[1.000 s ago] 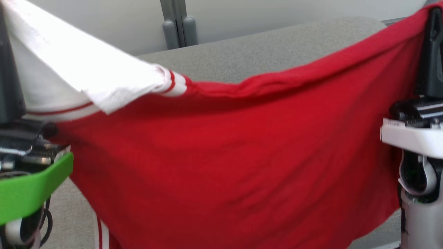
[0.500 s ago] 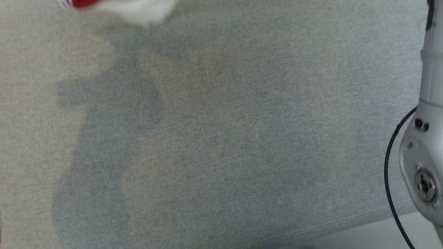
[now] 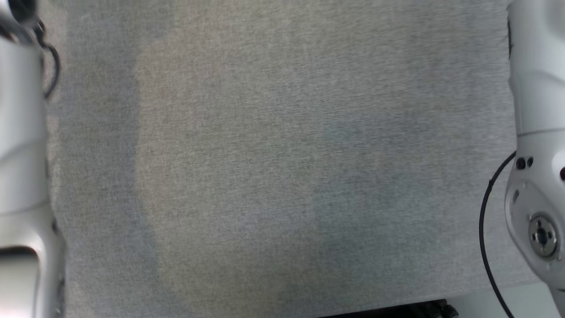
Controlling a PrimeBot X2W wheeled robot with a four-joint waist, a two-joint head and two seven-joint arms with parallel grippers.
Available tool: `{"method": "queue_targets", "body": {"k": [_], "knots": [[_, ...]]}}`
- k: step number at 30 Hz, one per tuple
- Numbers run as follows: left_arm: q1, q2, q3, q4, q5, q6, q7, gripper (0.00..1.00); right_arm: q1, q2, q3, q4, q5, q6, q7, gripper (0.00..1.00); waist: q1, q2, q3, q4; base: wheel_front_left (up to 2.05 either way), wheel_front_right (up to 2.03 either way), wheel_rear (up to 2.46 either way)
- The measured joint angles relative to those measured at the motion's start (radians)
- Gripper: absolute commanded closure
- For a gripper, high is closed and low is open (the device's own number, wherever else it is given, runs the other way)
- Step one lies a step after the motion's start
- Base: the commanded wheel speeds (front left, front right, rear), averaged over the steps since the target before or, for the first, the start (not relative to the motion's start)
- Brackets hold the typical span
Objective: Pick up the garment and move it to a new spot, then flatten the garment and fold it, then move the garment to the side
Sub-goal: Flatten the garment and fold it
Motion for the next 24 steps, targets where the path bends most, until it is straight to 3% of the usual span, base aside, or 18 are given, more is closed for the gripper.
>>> {"method": "queue_targets", "body": {"k": [5,11,24], "knots": [[0.156,-0.025,0.023,-0.060,-0.034,-0.021,-0.014,1.00,0.130,0.004,0.023,-0.113,0.082,0.000,-0.003,1.00,-0.0001,0.0000,0.045,0.035,0.00,0.00,0.00],[0.331,-0.055,0.073,-0.241,-0.049,-0.039,-0.016,1.00,0.300,0.000,0.028,-0.290,0.193,0.000,-0.003,1.00,-0.0001,0.0000,0.035,0.049,0.00,0.00,0.00],[0.849,-0.147,0.195,-0.524,-0.072,-0.060,-0.017,1.00,0.720,0.010,0.063,-0.572,0.308,0.000,-0.004,1.00,-0.0003,0.0000,-0.150,0.023,0.00,0.00,0.00]]}}
